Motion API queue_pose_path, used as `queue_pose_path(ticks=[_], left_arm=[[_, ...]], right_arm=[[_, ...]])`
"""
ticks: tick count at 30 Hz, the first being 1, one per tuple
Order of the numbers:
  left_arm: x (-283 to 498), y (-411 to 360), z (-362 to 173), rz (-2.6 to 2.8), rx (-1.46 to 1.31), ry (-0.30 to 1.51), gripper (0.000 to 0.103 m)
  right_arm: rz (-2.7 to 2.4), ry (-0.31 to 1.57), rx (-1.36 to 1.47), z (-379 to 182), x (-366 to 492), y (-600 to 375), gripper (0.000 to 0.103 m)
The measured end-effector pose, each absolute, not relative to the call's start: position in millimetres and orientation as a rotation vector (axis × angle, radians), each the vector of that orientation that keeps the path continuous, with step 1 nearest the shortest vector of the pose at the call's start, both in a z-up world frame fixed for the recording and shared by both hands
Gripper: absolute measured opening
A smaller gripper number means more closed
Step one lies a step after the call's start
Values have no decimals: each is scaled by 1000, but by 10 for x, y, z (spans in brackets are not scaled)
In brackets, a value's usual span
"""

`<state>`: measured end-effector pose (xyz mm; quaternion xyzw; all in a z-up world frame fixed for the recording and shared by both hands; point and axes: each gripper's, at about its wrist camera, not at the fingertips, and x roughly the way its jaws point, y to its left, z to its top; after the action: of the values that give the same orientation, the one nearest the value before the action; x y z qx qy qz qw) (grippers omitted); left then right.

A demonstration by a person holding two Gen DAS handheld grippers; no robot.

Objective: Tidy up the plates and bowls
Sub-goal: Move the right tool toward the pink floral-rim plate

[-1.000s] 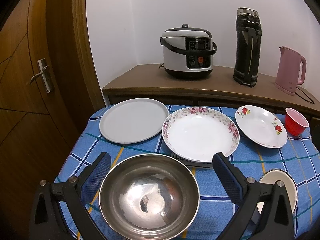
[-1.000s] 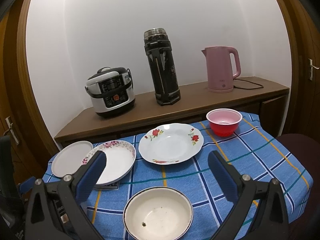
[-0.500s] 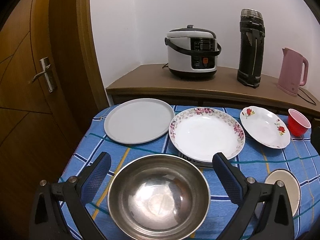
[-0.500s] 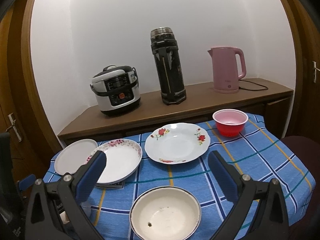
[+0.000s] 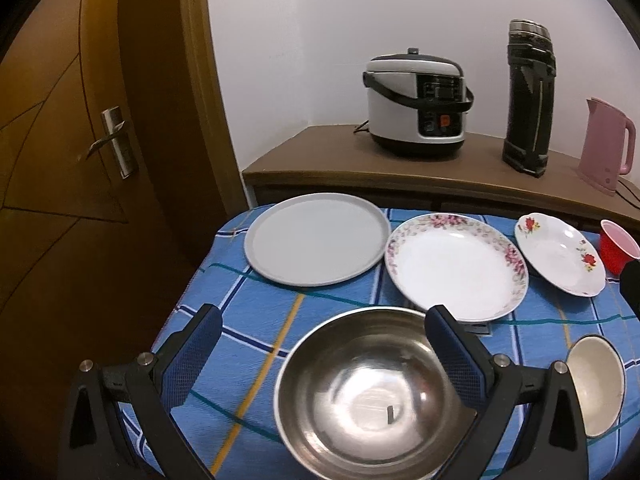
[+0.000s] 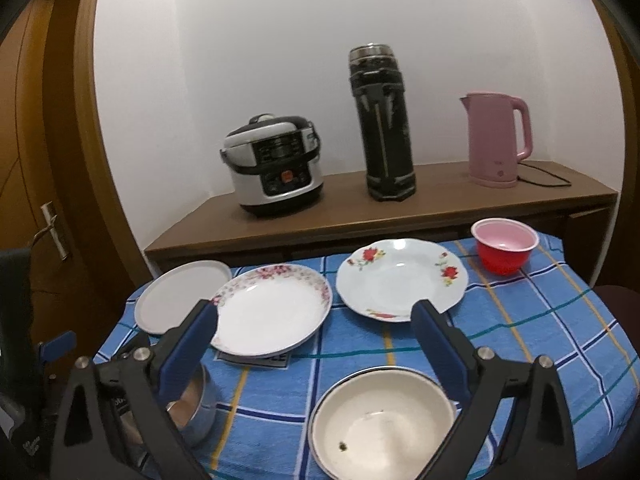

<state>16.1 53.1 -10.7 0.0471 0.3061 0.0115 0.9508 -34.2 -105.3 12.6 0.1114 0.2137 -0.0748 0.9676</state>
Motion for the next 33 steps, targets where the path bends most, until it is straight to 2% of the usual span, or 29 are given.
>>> queue_pose_path(ticks=[4,7,14,26,29,33], left_arm=[[171,654,-142,34,92,633,102],[180,785,-158,31,77,648,102],[159,1174,-153,56,39,655,102],[212,1080,-247,-33,78,673,102],[238,1056,-285,-41,89,683,100],[261,1075,-294,-42,84,688,100]], right_arm=[[-116,449,223,94,-299,-999,92],[-87,456,213,70,-279,-961,86],[21,537,235,-83,-139,-868,57],[123,602,198,-240,-22,-654,56],[139,633,185,-288,31,-610,44],[130,624,196,-276,35,-648,43]])
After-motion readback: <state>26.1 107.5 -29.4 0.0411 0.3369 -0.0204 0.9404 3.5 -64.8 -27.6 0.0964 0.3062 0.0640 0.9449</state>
